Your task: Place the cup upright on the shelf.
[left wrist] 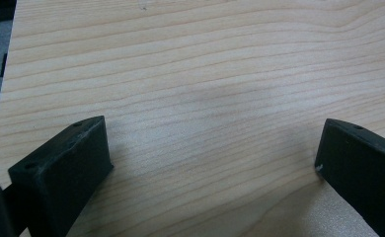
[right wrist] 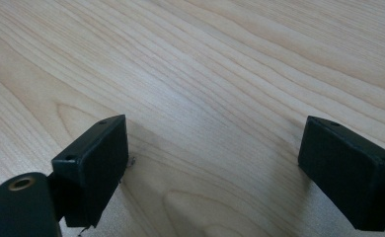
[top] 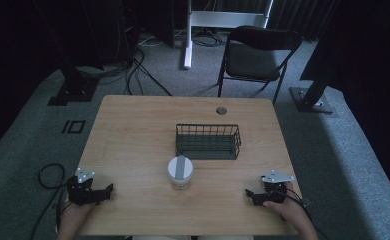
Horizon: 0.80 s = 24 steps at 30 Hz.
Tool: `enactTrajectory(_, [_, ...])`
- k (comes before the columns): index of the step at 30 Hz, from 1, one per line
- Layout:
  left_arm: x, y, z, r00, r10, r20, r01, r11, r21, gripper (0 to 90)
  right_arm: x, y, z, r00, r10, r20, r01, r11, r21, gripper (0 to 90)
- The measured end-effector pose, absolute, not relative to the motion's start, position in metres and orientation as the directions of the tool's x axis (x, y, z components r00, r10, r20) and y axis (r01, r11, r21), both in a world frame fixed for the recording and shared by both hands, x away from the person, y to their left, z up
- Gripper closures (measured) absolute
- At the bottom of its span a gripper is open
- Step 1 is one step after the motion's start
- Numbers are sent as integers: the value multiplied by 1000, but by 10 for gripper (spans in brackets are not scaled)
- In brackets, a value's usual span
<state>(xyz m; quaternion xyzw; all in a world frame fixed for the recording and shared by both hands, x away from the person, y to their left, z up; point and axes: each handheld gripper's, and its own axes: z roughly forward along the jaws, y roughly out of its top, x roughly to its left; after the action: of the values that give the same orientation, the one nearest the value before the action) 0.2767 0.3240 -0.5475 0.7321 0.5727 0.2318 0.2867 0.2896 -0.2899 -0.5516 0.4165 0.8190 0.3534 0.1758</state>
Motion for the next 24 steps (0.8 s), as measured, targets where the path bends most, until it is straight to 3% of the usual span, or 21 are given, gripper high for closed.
enactTrajectory(24, [276,324,-548,256,967,10,701,-193,687,5,290,-290,-552,-592,806,7,558,404,725,111])
